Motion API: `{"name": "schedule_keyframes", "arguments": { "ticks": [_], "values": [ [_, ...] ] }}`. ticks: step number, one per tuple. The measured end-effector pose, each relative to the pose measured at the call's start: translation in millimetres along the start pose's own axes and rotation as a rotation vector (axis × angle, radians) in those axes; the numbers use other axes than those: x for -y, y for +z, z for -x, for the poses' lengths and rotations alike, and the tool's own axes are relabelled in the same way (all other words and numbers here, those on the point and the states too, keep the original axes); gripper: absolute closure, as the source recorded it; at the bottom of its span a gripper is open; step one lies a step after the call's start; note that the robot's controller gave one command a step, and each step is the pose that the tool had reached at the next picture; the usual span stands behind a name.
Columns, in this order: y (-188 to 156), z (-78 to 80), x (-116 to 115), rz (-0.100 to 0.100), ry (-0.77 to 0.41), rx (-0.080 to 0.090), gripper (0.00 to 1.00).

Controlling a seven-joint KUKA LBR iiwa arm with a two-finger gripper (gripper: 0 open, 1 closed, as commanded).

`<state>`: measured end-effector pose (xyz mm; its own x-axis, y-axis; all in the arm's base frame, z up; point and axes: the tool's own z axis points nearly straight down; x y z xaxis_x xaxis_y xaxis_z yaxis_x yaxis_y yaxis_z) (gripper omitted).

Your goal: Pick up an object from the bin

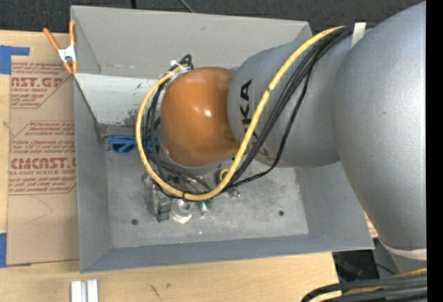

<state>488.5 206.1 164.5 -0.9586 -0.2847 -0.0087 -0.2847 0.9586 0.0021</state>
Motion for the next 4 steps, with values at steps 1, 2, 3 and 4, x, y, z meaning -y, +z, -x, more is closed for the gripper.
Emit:
{"name": "schedule_keyframes", "arguments": {
  "ticks": [1,2,3,4],
  "values": [
    [4,-1.9,0,-0.001,-0.001,-0.007,0.00],
    [62,8.2,80,-0.004,0.145,-0.011,0.00],
    [43,-20.7,81,-0.002,-0.088,-0.009,0.00],
    [96,14.1,99,0.000,-0.291,-0.008,0.00]
  ]
}}
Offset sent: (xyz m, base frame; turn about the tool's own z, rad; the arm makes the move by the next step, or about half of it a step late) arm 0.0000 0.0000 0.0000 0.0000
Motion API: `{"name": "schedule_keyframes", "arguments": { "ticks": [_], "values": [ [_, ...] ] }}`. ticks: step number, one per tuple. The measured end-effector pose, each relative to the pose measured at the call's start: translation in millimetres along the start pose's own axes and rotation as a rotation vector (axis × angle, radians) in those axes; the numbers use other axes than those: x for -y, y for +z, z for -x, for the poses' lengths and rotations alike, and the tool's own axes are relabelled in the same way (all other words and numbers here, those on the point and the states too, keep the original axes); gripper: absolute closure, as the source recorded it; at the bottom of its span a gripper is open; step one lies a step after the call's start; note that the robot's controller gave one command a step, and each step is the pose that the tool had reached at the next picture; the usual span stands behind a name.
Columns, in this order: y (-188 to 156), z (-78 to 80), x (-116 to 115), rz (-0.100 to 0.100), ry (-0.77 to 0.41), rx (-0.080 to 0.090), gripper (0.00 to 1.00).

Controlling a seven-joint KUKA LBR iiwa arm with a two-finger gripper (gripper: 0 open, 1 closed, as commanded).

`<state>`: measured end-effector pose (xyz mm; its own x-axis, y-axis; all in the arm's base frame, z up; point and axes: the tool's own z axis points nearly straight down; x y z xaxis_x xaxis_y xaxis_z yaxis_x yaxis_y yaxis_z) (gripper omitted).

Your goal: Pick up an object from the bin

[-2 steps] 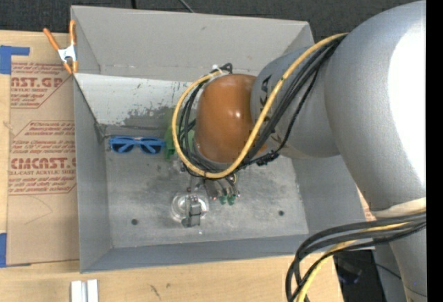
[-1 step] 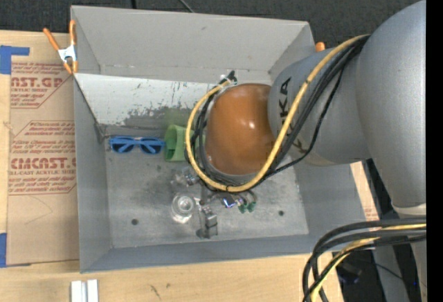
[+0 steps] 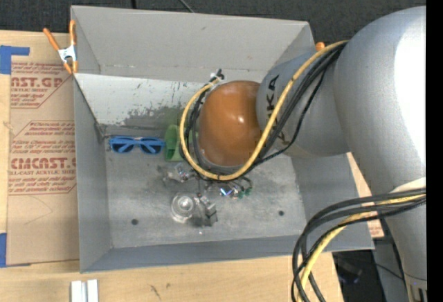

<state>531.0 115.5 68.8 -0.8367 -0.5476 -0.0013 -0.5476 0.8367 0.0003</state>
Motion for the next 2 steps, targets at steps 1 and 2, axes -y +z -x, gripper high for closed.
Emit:
{"name": "schedule_keyframes", "arguments": {
  "ticks": [1,2],
  "values": [
    [-2,0.7,0,0.000,0.001,0.001,1.00],
    [-95,12.9,2,-0.004,-0.027,0.009,1.00]
  ]
}}
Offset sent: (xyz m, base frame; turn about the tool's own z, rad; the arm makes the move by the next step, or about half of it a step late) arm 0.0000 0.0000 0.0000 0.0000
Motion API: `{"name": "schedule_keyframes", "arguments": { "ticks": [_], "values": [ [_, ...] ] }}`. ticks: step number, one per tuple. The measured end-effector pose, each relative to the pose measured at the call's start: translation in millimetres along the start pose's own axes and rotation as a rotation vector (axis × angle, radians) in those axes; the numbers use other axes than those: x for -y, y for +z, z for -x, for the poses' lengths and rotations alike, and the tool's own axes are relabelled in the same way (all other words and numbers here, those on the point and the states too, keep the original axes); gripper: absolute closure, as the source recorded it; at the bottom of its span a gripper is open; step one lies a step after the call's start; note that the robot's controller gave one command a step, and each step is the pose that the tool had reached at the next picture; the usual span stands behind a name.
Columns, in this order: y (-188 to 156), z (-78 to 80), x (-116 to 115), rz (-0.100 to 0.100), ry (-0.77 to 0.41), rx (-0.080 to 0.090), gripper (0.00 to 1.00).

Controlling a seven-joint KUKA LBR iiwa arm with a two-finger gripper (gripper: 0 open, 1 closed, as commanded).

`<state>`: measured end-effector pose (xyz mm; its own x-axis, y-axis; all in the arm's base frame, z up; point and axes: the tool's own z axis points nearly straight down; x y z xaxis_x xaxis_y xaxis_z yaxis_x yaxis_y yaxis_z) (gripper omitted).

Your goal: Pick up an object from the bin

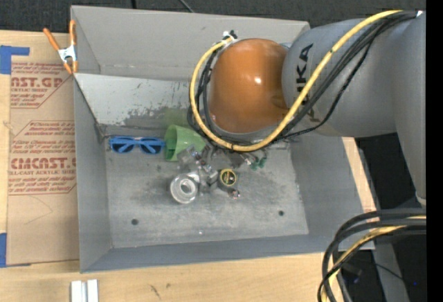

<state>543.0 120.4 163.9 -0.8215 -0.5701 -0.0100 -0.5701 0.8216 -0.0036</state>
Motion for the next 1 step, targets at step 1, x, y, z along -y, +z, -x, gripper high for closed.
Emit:
{"name": "schedule_keyframes", "arguments": {
  "ticks": [1],
  "values": [
    [-96.0,20.8,7.1,-0.001,-0.005,0.002,1.00]
  ]
}}
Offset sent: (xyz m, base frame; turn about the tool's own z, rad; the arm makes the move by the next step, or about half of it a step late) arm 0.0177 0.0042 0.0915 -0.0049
